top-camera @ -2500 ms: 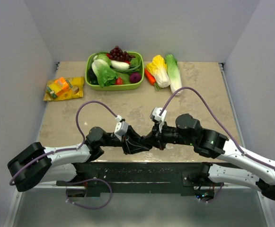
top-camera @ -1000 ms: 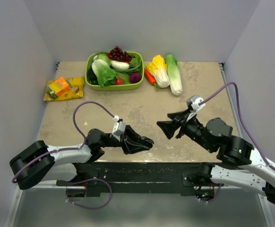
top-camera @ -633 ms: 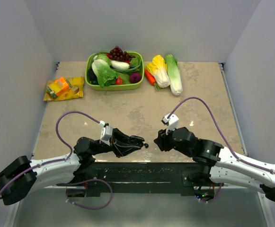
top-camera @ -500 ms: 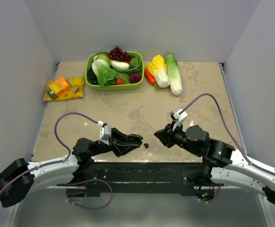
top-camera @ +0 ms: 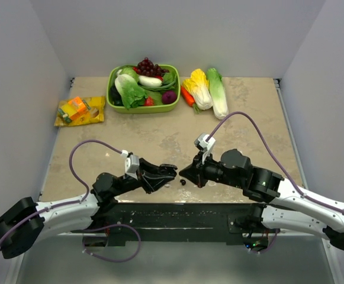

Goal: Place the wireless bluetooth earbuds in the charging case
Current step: Adjust the charging case.

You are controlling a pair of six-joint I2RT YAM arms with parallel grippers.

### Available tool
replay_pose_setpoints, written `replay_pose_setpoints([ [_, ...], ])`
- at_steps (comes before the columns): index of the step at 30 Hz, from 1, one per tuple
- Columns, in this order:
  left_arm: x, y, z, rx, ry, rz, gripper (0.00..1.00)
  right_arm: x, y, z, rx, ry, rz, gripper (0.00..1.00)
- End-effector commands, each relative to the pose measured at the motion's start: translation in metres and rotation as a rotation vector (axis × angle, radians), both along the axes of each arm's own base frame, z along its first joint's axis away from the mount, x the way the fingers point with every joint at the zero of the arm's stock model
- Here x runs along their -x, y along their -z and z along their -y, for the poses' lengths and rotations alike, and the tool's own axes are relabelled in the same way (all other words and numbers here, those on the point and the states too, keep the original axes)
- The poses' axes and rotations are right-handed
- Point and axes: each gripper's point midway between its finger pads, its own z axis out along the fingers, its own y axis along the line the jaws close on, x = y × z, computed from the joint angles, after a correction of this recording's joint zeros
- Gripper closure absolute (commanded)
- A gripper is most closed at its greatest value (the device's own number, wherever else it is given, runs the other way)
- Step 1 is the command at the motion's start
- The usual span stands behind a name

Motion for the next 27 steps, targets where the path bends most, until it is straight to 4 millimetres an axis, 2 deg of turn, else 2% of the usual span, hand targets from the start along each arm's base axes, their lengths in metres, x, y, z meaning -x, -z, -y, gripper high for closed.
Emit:
replay_pose_setpoints([
  [1, 0.002, -0.009, -0.002, 0.044, -0.002, 0.043, 1.00, 0.004, -0.023, -0.009, -0.059, -0.055, 0.036, 1.00],
  [12, 0.020, -0.009, 0.002, 0.046, 0.101, 0.087, 1.00, -0.005, -0.010, -0.012, -0.010, -0.015, 0.021, 1.00],
  [23, 0.032, -0.010, 0.005, 0.032, 0.156, 0.131, 1.00, -0.009, -0.010, -0.010, -0.025, 0.023, 0.009, 1.00],
  [27, 0.029, -0.011, 0.004, 0.038, 0.140, 0.124, 1.00, -0.008, -0.014, -0.008, -0.033, 0.024, 0.018, 0.99],
])
